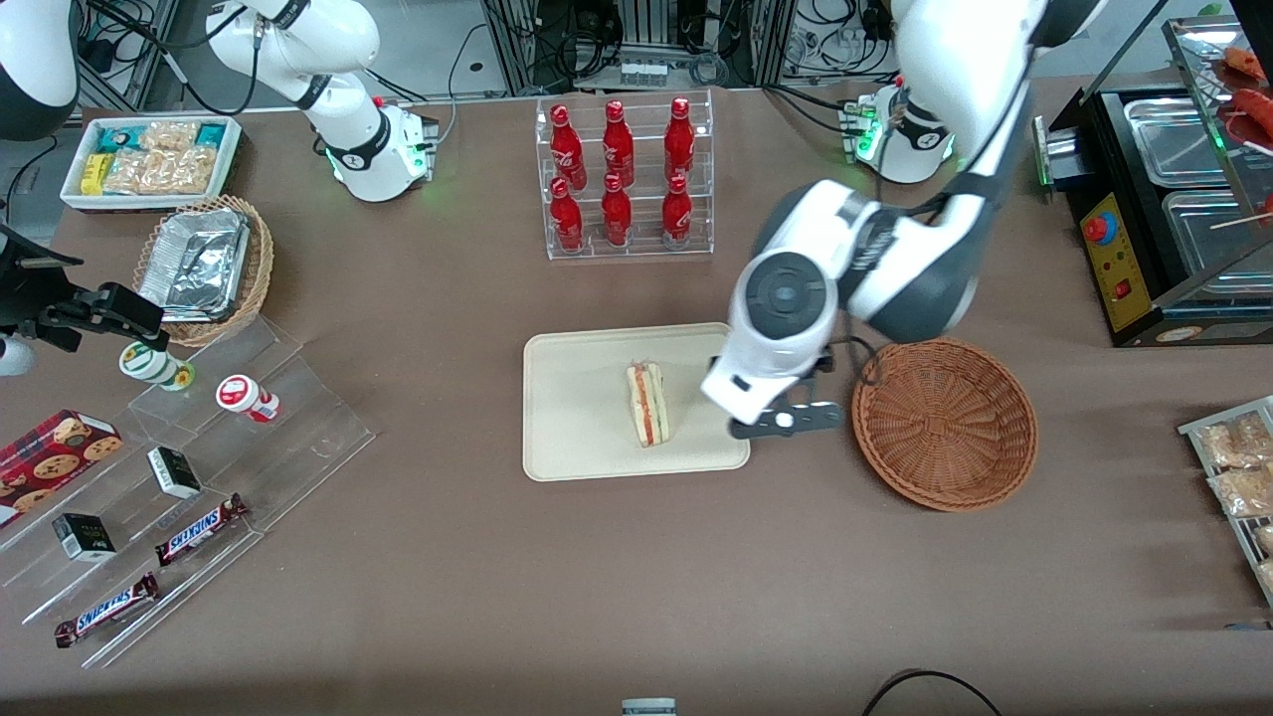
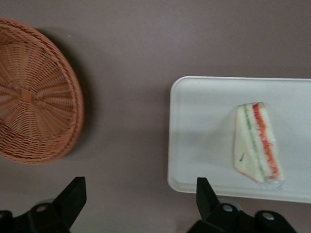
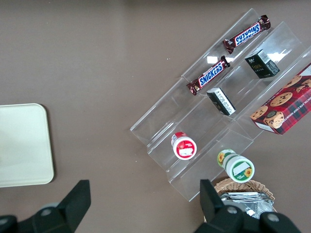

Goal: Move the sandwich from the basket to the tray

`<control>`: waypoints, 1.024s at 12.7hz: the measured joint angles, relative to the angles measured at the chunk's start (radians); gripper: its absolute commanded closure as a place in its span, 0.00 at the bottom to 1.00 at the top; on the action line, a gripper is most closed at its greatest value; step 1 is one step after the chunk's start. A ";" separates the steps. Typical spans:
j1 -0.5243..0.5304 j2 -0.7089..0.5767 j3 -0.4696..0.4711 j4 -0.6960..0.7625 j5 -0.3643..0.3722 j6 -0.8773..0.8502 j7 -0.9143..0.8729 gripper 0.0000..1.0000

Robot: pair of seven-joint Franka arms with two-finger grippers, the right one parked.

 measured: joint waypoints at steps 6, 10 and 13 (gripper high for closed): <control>0.233 -0.248 0.005 -0.236 -0.035 -0.007 0.378 0.00; 0.323 -0.370 0.006 -0.308 -0.037 -0.082 0.524 0.00; 0.367 -0.431 0.004 -0.312 -0.038 -0.152 0.565 0.00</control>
